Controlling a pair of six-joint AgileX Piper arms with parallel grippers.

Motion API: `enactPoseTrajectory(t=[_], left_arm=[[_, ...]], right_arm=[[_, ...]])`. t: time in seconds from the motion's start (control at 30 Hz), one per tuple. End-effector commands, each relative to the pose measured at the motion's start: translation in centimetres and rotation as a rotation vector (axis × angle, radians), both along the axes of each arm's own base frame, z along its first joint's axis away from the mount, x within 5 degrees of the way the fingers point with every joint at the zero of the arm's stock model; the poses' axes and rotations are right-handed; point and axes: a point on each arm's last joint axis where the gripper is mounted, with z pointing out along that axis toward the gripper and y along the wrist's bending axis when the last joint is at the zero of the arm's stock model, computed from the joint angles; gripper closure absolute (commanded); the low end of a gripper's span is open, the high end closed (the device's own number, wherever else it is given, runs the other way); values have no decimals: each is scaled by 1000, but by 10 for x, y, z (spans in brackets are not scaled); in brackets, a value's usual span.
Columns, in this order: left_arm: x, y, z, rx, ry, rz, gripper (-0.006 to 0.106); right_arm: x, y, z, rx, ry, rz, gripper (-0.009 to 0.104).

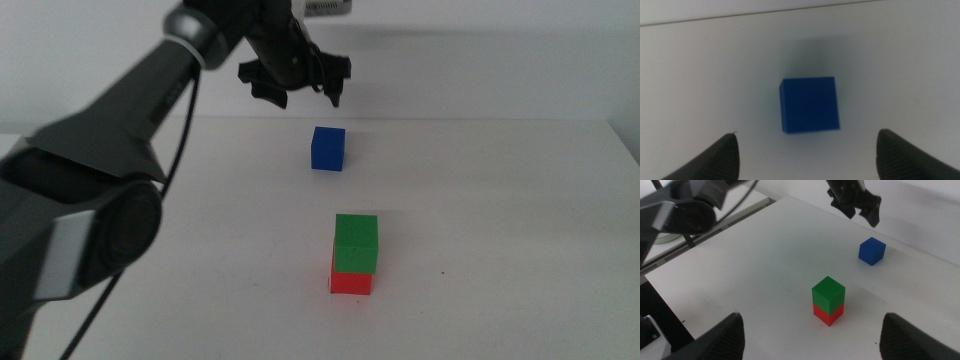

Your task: Stack red cubes first, then green, then blue cubes in a specific spot.

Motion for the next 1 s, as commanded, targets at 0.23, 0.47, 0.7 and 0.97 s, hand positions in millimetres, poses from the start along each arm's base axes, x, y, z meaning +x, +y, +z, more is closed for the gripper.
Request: enactPoseTrajectory(t=[0.23,0.47,0.7,0.97], left_arm=[[10,-11,-44,43,44,-123,7],[14,-17,-58,-1,48,-129,7],[18,-25,-76,-8,37,-130,7],[23,-30,-84,-14,-17,-144,7]], right_arm=[[0,-1,0,0,-11,-1,8],[0,-1,0,0,-11,-1,8],[0,-1,0,0,-11,-1,8],[0,-1,0,0,-11,-1,8]])
